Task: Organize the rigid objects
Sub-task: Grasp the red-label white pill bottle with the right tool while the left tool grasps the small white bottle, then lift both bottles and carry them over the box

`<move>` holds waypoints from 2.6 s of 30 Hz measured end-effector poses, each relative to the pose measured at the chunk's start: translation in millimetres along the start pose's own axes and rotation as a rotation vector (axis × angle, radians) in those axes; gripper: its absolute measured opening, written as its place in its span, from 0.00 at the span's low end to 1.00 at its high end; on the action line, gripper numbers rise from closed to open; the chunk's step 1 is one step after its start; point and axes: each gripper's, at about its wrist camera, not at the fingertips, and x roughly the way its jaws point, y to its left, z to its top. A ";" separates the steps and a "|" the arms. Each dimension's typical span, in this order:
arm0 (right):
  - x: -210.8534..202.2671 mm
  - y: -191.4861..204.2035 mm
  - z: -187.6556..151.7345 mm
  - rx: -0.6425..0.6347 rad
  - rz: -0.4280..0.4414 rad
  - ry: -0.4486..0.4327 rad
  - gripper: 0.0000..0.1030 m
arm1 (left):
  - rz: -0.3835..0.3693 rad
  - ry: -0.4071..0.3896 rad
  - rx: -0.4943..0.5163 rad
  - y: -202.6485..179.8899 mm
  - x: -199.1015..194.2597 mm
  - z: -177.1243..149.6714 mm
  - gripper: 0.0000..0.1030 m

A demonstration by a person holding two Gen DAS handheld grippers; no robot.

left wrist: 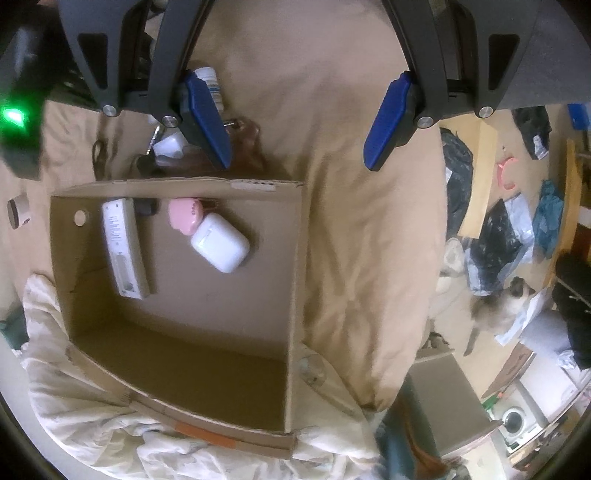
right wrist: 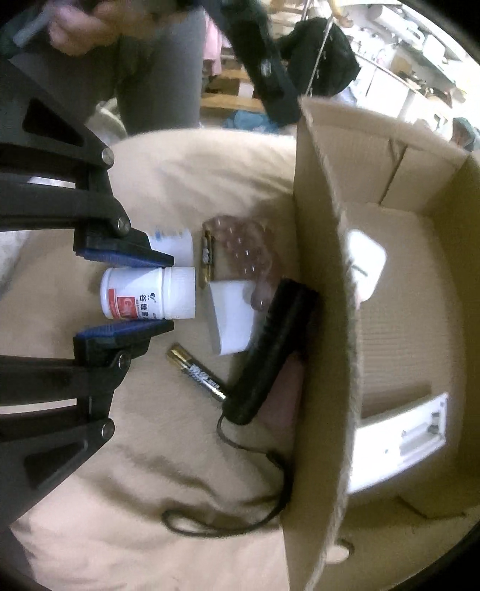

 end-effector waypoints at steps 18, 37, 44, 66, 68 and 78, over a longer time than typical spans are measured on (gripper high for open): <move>-129.4 -32.0 9.0 -0.055 0.041 -0.323 0.28 | 0.048 0.019 0.029 -2.6 13.6 -4.8 0.69; -144.6 -52.2 11.2 0.031 0.159 -0.442 0.28 | 0.002 0.145 -0.008 -53.1 42.1 -47.2 0.69; -145.6 -53.3 11.9 0.035 0.170 -0.441 0.28 | 0.023 0.226 -0.031 -72.1 71.9 -58.0 0.64; -141.0 -52.7 9.9 0.050 0.139 -0.413 0.28 | 0.017 0.133 0.054 -59.9 29.7 -34.9 0.24; -140.2 -52.0 10.0 0.048 0.133 -0.412 0.28 | 0.011 0.093 0.069 -57.0 14.6 -27.5 0.24; -137.3 -51.2 25.9 0.026 0.081 -0.414 0.28 | 0.016 -0.092 0.167 -49.3 -41.8 34.9 0.24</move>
